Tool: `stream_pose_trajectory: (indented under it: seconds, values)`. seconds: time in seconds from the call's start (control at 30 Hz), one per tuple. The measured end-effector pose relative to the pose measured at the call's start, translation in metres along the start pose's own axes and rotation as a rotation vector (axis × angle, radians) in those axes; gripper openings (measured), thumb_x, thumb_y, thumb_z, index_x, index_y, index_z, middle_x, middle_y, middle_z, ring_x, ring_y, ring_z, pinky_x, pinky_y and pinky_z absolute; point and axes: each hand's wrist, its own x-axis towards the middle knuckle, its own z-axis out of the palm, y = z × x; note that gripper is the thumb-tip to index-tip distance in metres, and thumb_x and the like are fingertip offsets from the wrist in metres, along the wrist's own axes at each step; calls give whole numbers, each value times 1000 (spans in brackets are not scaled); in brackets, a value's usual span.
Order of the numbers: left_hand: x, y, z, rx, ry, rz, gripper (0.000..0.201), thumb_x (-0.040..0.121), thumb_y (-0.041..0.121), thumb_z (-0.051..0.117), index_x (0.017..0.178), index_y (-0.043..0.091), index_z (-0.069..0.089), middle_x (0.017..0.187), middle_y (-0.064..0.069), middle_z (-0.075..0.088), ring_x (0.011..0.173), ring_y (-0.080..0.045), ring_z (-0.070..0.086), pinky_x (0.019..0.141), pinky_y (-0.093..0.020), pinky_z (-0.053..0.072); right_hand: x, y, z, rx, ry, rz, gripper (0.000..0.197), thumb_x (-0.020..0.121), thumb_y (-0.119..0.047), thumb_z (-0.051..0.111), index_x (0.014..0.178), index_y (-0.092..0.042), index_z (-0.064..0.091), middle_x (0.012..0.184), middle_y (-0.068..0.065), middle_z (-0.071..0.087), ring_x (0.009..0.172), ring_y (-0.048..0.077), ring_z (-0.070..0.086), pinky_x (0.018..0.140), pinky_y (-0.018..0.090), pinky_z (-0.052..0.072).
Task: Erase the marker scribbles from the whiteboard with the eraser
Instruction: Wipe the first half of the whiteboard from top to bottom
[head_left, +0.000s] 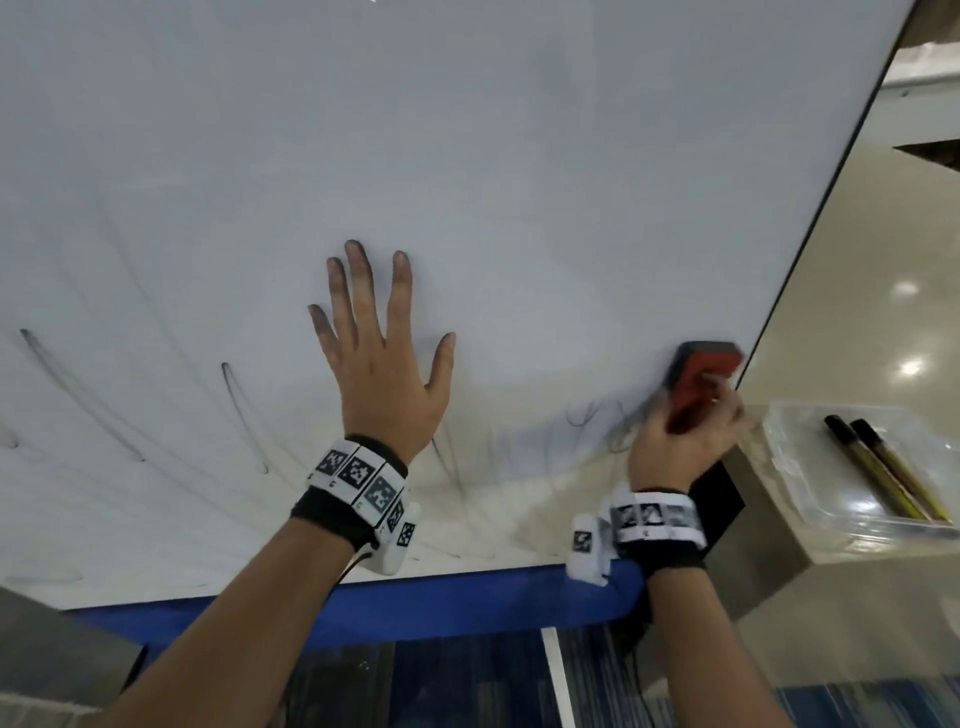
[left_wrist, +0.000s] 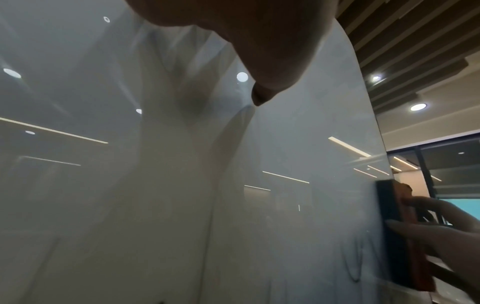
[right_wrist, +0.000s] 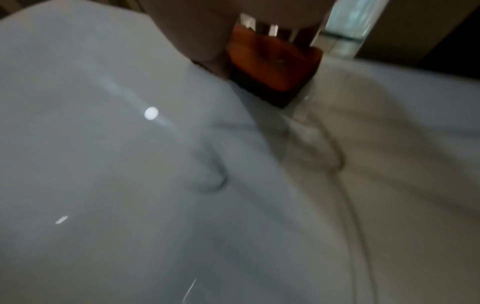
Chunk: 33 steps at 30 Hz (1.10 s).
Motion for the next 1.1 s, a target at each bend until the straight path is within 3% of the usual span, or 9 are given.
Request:
stream_pose_trajectory:
  seconds: [0.03,0.2,0.43,0.57,0.7,0.77,0.9,1.0,1.1]
  values:
    - [-1,3,1,-7,2,-8,80,100,48,54,162,19,14,169,-17,0,157,-35,-2,123,-63,10,-20,-9,8,6,-69,-71,39,79,-8,69,117,-6,64,129,26,49,118,40,50,105,26,36]
    - [-4,2,7,2,32,2,79,101,50,53,162,18,15,168,-19,3,157,-37,0,123,-63,10,-62,-11,9,-156,-444,-492,37,75,-7,76,107,-26,69,128,13,54,117,32,48,103,45,37]
    - [-8,0,8,35,13,2,77,101,48,53,162,20,14,169,-17,3,157,-35,1,123,-62,12,5,30,-26,-46,-5,158,43,82,-7,75,123,-7,61,127,23,52,114,35,55,99,27,42]
    - [-11,12,14,16,12,-46,78,101,50,51,162,19,12,168,-19,2,157,-37,-1,124,-62,11,-39,12,3,-69,-120,-45,38,76,-1,71,113,-7,65,124,25,51,112,39,52,97,45,47]
    - [-14,23,22,-20,39,-88,80,101,53,49,162,14,14,167,-23,3,156,-40,1,123,-63,10,-89,1,8,-142,-476,-321,39,78,0,75,110,-21,66,129,16,51,114,36,50,97,42,45]
    - [-15,24,25,-30,48,-97,80,101,53,49,162,14,15,167,-24,4,156,-41,1,123,-63,10,-73,12,-3,-173,-519,-395,36,80,-4,76,109,-22,68,127,14,51,111,34,50,96,39,45]
    - [-19,21,27,-14,34,-83,79,101,52,50,162,16,14,167,-23,4,156,-40,2,123,-63,11,-27,45,-28,-123,-275,-65,39,77,-6,80,113,-13,66,121,16,52,106,34,57,93,34,49]
    - [-22,21,29,-2,13,-74,78,101,51,51,162,18,14,167,-22,4,156,-40,2,123,-63,12,-18,50,-25,-97,-118,250,45,78,-10,79,120,-13,61,122,18,52,106,37,59,94,43,52]
    - [-26,25,30,-17,4,-85,79,101,51,52,162,19,13,167,-22,3,156,-40,1,122,-64,12,-43,29,-4,-59,-115,183,45,76,-2,75,118,-7,61,118,21,52,104,38,57,91,36,49]
